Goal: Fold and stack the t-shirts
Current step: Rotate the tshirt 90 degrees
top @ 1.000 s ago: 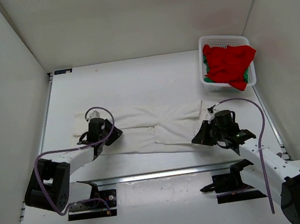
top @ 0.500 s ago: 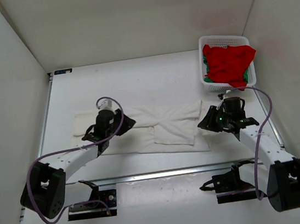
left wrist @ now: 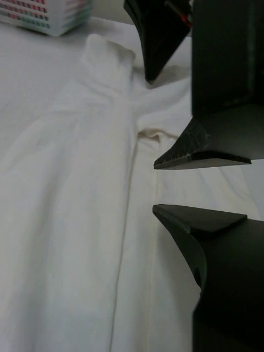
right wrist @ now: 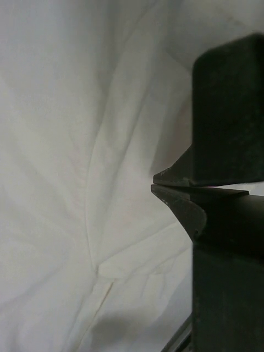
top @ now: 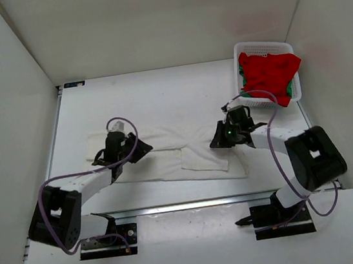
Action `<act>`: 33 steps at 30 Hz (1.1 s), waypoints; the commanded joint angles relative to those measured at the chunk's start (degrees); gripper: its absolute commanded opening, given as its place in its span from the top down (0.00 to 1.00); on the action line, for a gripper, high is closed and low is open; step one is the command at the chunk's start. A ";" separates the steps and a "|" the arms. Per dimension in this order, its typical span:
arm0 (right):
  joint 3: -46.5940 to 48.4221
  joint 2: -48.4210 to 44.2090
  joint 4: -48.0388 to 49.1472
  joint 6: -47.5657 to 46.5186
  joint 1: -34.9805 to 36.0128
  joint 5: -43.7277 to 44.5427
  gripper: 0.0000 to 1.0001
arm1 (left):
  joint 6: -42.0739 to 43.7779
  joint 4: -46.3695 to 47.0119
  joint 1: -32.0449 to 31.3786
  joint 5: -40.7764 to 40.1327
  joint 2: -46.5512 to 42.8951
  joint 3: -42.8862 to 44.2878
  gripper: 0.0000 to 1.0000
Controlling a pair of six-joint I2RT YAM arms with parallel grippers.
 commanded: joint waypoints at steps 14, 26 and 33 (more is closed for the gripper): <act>84.92 58.94 -24.19 -7.08 -1.80 -3.12 1.00 | 7.09 -16.80 5.55 7.31 -12.38 9.52 0.61; 84.16 36.04 -38.39 -17.65 6.88 -0.14 0.82 | 18.17 -28.95 8.52 4.93 -13.70 11.64 0.71; 38.38 20.08 -6.36 -2.55 20.33 -0.49 0.62 | 18.08 -28.15 13.29 6.00 -18.98 9.96 0.71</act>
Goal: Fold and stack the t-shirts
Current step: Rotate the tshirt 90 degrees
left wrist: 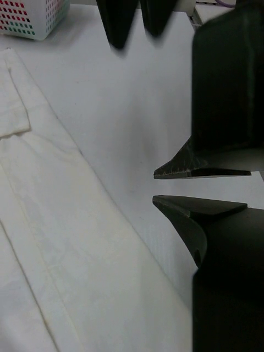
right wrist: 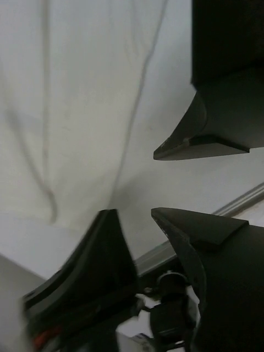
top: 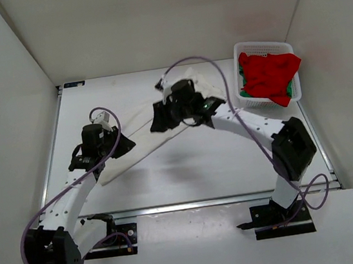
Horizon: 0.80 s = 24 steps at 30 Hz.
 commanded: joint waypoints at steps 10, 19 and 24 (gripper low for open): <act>-20.40 9.96 25.83 17.49 5.34 4.73 0.55 | 1.02 -0.06 -0.84 2.35 -1.06 -0.58 0.72; -15.16 20.33 27.61 26.47 2.97 8.34 0.67 | -0.37 1.69 -1.36 2.36 1.67 1.00 0.70; -16.90 20.43 29.70 28.14 2.00 6.94 0.99 | -0.20 2.04 -3.12 1.30 4.48 3.03 0.70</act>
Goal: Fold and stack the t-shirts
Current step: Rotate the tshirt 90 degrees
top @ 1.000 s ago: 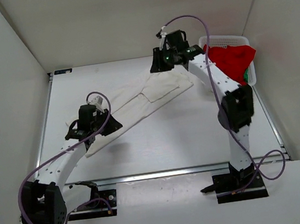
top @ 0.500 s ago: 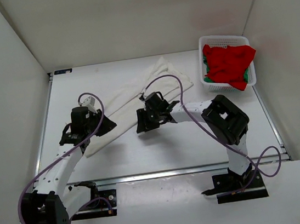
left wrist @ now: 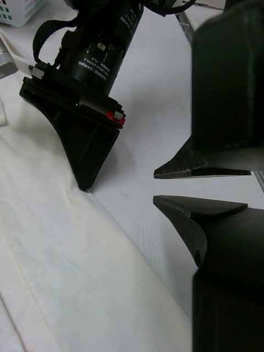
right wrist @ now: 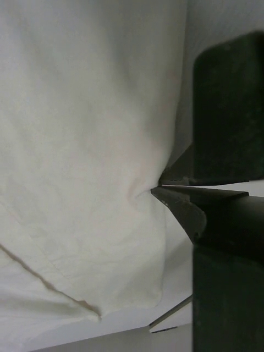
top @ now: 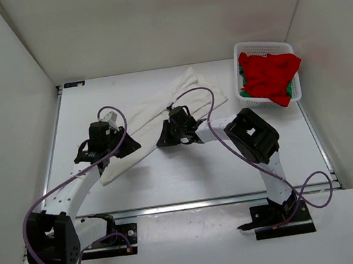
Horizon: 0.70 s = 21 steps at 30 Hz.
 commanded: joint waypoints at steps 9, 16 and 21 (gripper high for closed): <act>-25.21 -24.06 -4.23 -9.24 -12.46 -8.89 1.00 | -0.18 2.80 -7.67 -3.72 7.75 6.45 0.64; -20.94 -32.70 -21.22 -21.30 -22.67 -6.03 0.49 | -0.97 2.97 -7.86 -4.69 6.97 1.28 0.45; -11.62 -25.17 -20.80 -23.51 -27.60 4.10 0.50 | -1.58 2.17 -6.11 -9.43 3.82 -3.19 0.35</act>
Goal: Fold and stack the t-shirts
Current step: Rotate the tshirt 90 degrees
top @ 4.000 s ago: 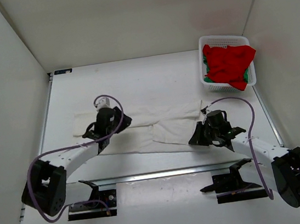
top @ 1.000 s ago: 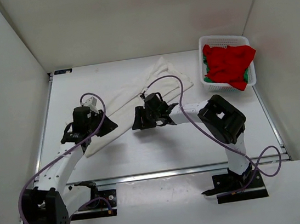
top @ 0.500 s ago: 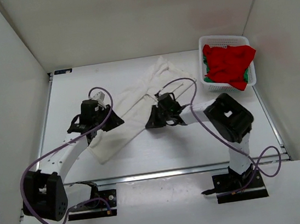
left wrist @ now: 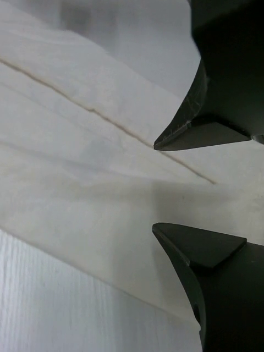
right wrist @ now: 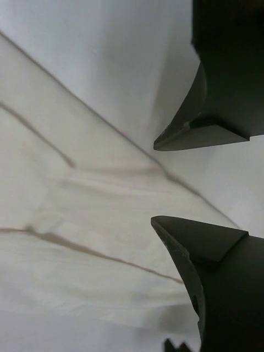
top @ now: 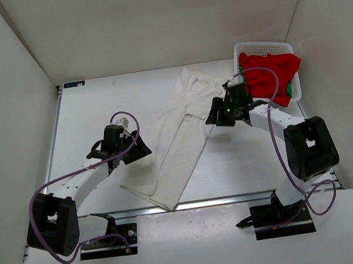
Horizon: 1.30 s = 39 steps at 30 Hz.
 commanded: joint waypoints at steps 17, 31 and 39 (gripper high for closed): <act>31.23 31.34 -2.85 -3.02 -4.58 13.76 0.84 | -2.42 2.94 -0.78 2.77 -5.45 -6.20 0.46; 88.49 55.92 -29.38 -9.51 -3.00 1.43 0.54 | -3.93 -2.96 -0.32 7.07 -6.67 -4.35 0.78; 73.61 32.04 -40.85 -15.50 0.33 13.31 0.48 | -0.76 -4.09 2.64 1.89 -10.20 -7.43 0.89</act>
